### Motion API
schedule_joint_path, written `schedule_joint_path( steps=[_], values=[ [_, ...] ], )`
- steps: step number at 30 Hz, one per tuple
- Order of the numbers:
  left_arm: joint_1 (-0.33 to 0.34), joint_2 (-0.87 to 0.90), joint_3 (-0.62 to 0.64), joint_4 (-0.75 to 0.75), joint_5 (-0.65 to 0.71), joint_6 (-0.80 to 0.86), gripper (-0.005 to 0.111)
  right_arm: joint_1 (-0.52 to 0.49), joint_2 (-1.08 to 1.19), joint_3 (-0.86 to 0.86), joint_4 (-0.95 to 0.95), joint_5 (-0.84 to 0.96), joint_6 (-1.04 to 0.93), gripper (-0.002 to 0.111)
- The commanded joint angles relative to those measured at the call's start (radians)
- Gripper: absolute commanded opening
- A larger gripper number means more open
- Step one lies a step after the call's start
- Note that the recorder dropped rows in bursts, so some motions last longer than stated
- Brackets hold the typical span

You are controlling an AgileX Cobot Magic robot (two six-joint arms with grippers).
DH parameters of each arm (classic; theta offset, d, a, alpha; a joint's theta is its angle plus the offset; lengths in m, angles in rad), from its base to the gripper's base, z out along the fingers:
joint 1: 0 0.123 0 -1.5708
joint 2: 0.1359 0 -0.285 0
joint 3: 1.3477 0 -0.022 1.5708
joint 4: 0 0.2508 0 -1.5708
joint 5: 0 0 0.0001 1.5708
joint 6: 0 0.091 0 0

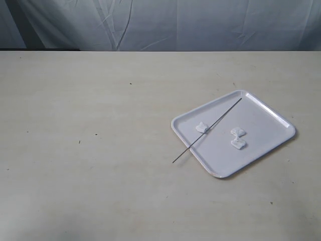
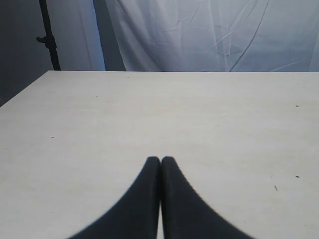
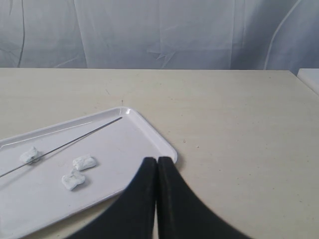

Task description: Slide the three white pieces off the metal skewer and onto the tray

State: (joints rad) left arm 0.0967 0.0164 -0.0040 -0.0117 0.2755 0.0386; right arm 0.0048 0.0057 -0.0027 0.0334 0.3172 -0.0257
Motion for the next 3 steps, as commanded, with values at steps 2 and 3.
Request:
schedule_joint_path(
  steps=[2,3],
  values=[
    [0.002,-0.009,0.004,-0.007,-0.007,-0.002,0.000,-0.005,-0.006,0.003,0.001,-0.005,0.000,0.000],
    [0.002,-0.009,0.004,-0.007,-0.007,-0.002,0.000,-0.005,-0.006,0.003,0.001,-0.005,0.000,0.000]
  ],
)
